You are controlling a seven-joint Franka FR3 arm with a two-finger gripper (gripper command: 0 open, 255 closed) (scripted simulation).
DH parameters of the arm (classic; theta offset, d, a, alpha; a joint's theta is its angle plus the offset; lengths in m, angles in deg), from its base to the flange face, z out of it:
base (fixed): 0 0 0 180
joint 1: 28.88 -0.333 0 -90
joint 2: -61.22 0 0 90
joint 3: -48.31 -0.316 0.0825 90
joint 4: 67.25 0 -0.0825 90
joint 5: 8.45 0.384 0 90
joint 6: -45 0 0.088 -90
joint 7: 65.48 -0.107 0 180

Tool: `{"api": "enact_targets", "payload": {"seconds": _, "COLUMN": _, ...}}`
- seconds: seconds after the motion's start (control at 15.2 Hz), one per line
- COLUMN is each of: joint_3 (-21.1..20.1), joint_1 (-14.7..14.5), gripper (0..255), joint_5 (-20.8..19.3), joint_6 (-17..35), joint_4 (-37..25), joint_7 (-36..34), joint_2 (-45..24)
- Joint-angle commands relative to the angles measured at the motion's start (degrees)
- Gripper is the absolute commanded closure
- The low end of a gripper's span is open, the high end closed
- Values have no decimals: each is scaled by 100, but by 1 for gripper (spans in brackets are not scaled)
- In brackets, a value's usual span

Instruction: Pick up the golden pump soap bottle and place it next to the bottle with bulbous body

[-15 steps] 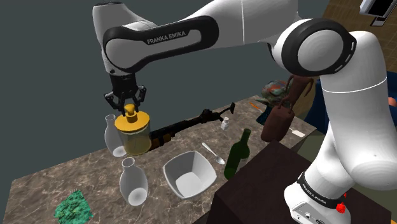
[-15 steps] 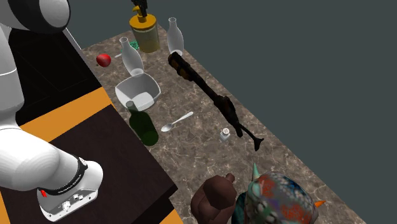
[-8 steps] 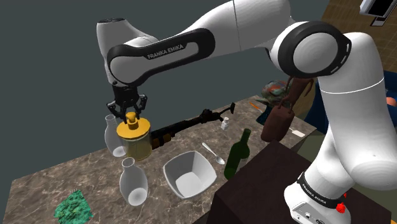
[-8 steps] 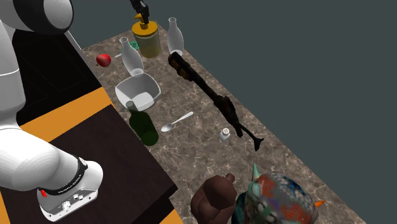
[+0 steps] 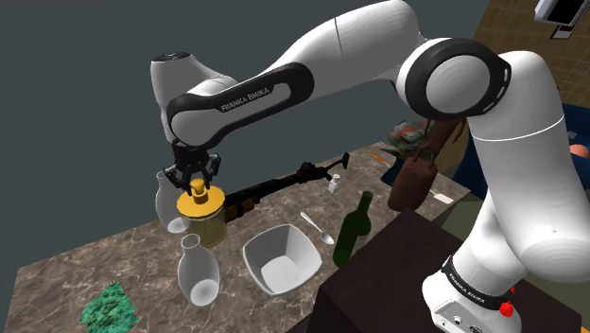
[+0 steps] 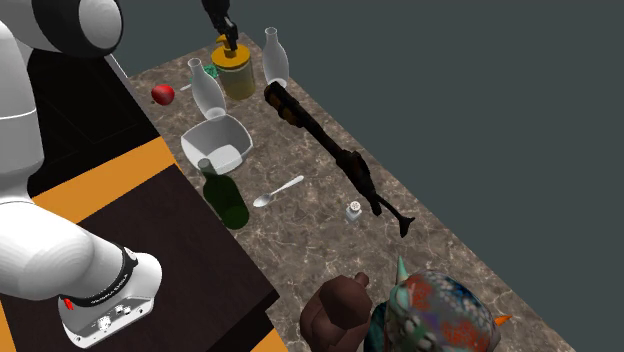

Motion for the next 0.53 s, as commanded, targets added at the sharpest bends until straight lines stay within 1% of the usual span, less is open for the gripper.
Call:
{"api": "enact_targets", "payload": {"seconds": 0.0, "joint_3": 11, "joint_1": -9, "gripper": 255, "joint_5": -21, "joint_6": 133, "joint_4": 50, "joint_7": -20, "joint_2": -76}}
{"api": "enact_targets", "payload": {"seconds": 0.46, "joint_3": 52, "joint_1": -25, "gripper": 255, "joint_5": -81, "joint_6": 520, "joint_4": 191, "joint_7": -70, "joint_2": -326}}
